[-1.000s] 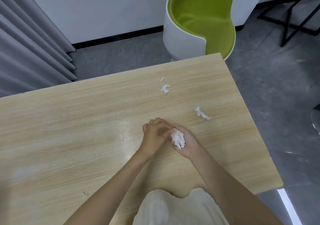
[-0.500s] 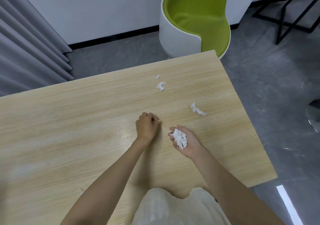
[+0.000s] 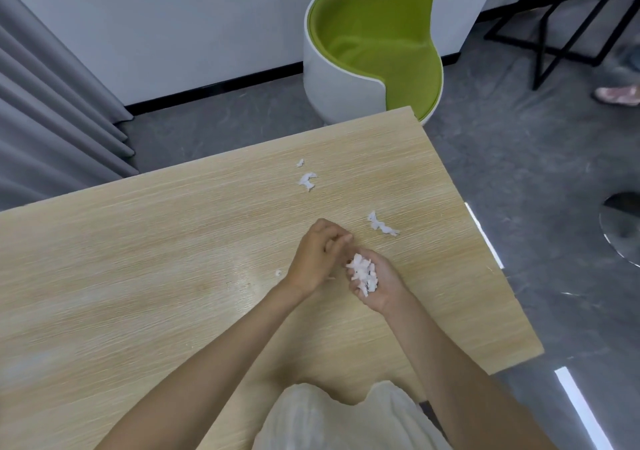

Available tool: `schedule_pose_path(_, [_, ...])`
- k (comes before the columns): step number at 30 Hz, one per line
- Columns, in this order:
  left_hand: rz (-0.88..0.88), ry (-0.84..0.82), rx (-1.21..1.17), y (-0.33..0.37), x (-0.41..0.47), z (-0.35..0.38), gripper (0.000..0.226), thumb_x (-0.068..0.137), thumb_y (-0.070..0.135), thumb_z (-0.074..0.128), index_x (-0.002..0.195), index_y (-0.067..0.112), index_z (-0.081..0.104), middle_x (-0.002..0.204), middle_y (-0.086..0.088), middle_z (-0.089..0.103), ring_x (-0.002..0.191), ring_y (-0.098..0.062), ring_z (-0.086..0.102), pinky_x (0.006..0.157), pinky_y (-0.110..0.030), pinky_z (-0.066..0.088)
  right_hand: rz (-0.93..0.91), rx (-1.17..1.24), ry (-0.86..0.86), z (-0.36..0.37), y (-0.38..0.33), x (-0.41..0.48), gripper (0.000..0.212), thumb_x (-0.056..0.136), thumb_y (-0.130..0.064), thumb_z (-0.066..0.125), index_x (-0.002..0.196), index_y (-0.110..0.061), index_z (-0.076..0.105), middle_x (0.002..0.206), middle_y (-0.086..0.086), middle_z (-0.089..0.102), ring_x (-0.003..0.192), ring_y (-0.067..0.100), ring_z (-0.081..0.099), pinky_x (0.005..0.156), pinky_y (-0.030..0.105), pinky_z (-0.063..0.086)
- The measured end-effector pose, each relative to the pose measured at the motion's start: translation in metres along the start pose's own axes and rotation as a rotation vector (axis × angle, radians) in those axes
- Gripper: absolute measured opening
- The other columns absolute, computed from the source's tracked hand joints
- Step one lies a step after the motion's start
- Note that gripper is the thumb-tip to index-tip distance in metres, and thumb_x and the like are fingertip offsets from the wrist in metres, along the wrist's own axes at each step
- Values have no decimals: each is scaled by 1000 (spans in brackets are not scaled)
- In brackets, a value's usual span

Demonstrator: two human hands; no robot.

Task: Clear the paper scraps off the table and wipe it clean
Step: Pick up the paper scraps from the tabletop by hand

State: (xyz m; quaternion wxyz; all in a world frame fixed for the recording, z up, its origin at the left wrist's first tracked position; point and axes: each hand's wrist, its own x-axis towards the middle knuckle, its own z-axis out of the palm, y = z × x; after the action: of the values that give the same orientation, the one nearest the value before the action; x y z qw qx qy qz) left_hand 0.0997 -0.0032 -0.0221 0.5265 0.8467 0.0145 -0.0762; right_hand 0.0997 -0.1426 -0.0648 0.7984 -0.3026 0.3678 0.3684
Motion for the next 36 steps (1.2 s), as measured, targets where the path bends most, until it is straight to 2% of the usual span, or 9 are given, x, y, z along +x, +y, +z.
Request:
schedule_pose_path(2, [-35, -7, 106, -3, 28, 8, 11, 94, 17, 57, 99, 14, 67, 103, 1, 57, 88, -5, 53, 79, -9, 38, -21, 44, 34, -12, -9, -6, 18, 89, -23, 56, 80, -8, 59, 70, 4, 56, 47, 12, 51, 36, 15, 34])
schedule_pose_path(6, [-82, -172, 351, -17, 79, 56, 29, 89, 18, 60, 117, 13, 57, 120, -8, 47, 110, -21, 50, 90, -33, 45, -31, 111, 61, -45, -15, -12, 20, 92, -27, 53, 89, -8, 59, 73, 4, 57, 46, 10, 52, 37, 15, 37])
schedule_pose_path(11, [-105, -128, 568, -19, 106, 108, 31, 83, 17, 67, 113, 13, 58, 121, -9, 41, 110, -26, 41, 87, -33, 42, -26, 188, 52, -77, -37, -21, 22, 93, -25, 51, 91, -5, 58, 75, 6, 52, 44, 12, 53, 35, 15, 37])
schedule_pose_path(15, [-220, -12, 388, -25, 96, 108, 5, 87, 10, 61, 89, 14, 59, 101, -5, 55, 96, -23, 54, 75, -29, 40, -6, 175, 51, -88, -58, -23, 19, 90, -23, 54, 90, -5, 59, 71, 8, 56, 45, 12, 53, 35, 14, 38])
schedule_pose_path(21, [-312, 174, -106, -1, 66, 82, 20, 81, 10, 72, 75, 23, 58, 72, 6, 54, 65, -7, 46, 63, -18, 37, 26, 120, 26, -86, -88, -17, 20, 94, -24, 51, 90, -5, 57, 72, 9, 56, 44, 12, 52, 34, 15, 38])
schedule_pose_path(27, [-164, 28, -63, 36, 38, 87, 22, 85, 5, 66, 83, 26, 70, 86, 8, 67, 74, -1, 56, 70, -13, 42, 54, -33, -6, -61, -93, -10, 20, 90, -25, 55, 95, -7, 62, 64, 4, 63, 47, 12, 56, 38, 18, 40])
schedule_pose_path(32, [76, -110, 377, 33, 32, 90, 24, 80, 2, 67, 96, 16, 76, 96, -2, 64, 88, -20, 52, 80, -30, 44, 106, -152, -1, -40, -87, 1, 26, 88, -38, 59, 75, -15, 61, 60, 1, 59, 53, 14, 53, 54, 24, 38])
schedule_pose_path(34, [25, -124, 353, 32, 29, 88, 22, 78, 6, 70, 95, 18, 76, 98, -1, 58, 90, -17, 50, 82, -31, 45, 122, -236, -22, -35, -86, 1, 29, 92, -36, 55, 72, -16, 62, 55, -2, 57, 46, 11, 51, 48, 22, 37])
schedule_pose_path(36, [-134, -119, 106, 39, 25, 80, 20, 81, 7, 70, 94, 21, 75, 98, 5, 51, 91, -6, 49, 82, -14, 41, 147, -277, -31, -33, -84, 1, 24, 92, -29, 53, 77, -14, 63, 59, -1, 59, 45, 9, 51, 39, 19, 38])
